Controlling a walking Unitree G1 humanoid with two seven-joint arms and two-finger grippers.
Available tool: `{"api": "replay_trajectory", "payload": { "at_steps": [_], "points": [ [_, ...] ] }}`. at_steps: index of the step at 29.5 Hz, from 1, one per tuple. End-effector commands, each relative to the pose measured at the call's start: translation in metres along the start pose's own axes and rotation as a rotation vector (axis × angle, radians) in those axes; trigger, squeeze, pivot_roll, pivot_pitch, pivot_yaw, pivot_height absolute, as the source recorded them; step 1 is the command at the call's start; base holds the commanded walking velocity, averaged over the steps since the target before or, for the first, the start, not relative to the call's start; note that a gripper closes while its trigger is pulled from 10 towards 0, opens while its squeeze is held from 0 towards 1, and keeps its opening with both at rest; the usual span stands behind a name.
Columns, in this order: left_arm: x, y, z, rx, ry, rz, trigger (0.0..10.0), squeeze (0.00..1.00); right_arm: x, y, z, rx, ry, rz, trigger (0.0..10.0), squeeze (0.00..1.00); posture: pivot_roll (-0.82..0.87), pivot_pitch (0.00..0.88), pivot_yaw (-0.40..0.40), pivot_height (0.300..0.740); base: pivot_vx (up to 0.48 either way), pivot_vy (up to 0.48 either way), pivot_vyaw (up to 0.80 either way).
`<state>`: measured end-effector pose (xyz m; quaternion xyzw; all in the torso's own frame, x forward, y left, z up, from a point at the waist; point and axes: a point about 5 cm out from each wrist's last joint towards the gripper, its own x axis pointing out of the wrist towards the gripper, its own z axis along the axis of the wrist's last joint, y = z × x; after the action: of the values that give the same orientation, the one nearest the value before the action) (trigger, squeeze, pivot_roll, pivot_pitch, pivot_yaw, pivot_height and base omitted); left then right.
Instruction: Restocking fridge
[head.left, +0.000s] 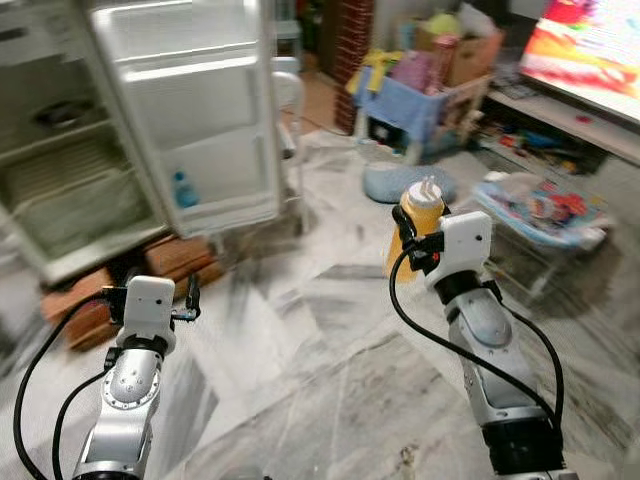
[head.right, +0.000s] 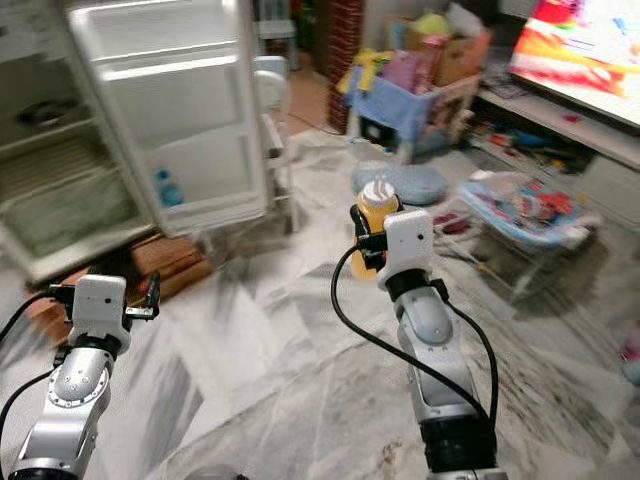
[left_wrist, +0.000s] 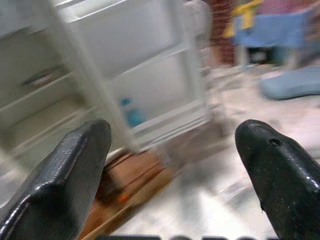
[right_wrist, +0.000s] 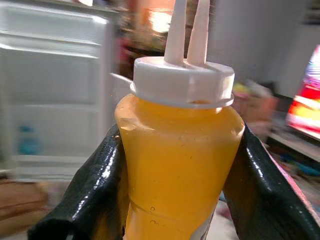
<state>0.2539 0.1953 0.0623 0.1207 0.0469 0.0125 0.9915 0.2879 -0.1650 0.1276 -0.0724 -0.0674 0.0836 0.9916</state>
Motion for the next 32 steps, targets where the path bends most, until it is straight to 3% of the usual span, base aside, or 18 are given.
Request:
{"api": "replay_trajectory", "payload": {
  "at_steps": [1, 8, 32],
  "points": [
    [-0.002, 0.008, -0.002, 0.015, 0.012, 0.011, 10.0, 0.0, 0.005, 0.003, 0.008, 0.011, -0.035, 0.006, 10.0, 0.0, 0.05, 0.0, 0.006, 0.74, 0.454, 0.0, 0.0],
    [-0.002, 0.008, -0.003, 0.007, 0.031, 0.014, 10.0, 0.0, 0.006, 0.006, 0.007, 0.019, -0.032, 0.014, 10.0, 0.0, 0.05, 0.0, 0.007, 0.74, 0.419, 0.09, 0.0],
    [-0.002, 0.003, -0.003, 0.017, 0.044, -0.008, 10.0, 0.0, 0.008, 0.014, 0.007, 0.038, -0.028, 0.035, 10.0, 0.0, 0.06, 0.004, 0.001, 0.74, 0.285, 0.386, 0.0]
  ]
}}
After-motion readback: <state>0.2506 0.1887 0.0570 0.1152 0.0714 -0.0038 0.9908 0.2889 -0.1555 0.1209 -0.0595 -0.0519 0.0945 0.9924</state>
